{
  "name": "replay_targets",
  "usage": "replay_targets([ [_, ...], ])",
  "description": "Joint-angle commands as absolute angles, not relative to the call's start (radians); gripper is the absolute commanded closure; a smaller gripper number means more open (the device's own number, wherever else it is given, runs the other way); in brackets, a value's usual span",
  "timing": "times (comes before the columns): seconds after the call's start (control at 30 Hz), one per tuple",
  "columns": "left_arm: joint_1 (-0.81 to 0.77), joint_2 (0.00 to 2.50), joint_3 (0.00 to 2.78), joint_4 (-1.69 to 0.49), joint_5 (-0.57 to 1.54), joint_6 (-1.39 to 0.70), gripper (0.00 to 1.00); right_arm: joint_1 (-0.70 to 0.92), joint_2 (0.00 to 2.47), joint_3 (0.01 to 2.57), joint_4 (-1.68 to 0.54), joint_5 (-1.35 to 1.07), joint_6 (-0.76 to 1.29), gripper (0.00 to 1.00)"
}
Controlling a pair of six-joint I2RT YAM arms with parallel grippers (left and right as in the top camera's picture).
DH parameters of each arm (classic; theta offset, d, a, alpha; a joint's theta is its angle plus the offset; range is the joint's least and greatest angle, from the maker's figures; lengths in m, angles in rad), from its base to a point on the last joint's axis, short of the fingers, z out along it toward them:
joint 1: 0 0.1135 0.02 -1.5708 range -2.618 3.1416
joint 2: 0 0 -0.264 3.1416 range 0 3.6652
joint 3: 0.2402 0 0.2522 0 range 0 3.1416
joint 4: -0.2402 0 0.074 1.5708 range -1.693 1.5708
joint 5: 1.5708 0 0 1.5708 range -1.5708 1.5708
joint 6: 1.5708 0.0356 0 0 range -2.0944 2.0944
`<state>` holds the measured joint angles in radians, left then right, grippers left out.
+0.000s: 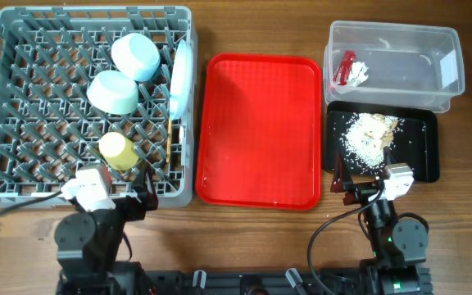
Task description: Sort waste into correct bins and load items into the dishwasher rack
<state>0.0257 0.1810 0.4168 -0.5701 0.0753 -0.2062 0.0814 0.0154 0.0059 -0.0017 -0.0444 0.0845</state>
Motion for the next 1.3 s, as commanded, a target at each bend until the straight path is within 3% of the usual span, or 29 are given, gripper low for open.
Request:
replay_targets([
  [0.0,0.031,0.072,0.256,-0.395,0.081,-0.224,0.00,0.073,0.004,0.005,0.001,-0.057,0.079,0.00],
  [0.37,0.031,0.003,0.006,0.108,0.073,-0.155,0.00,0.073,0.004,0.005,0.001,-0.057,0.079,0.00],
  [0.6,0.030,0.003,0.006,-0.072,0.093,-0.097,0.00,0.073,0.004,0.005,0.001,-0.057,0.079,0.00],
  [1.27,0.030,0.003,0.006,-0.070,0.093,-0.101,0.00,0.073,0.004,0.005,0.001,-0.057,0.079,0.00],
])
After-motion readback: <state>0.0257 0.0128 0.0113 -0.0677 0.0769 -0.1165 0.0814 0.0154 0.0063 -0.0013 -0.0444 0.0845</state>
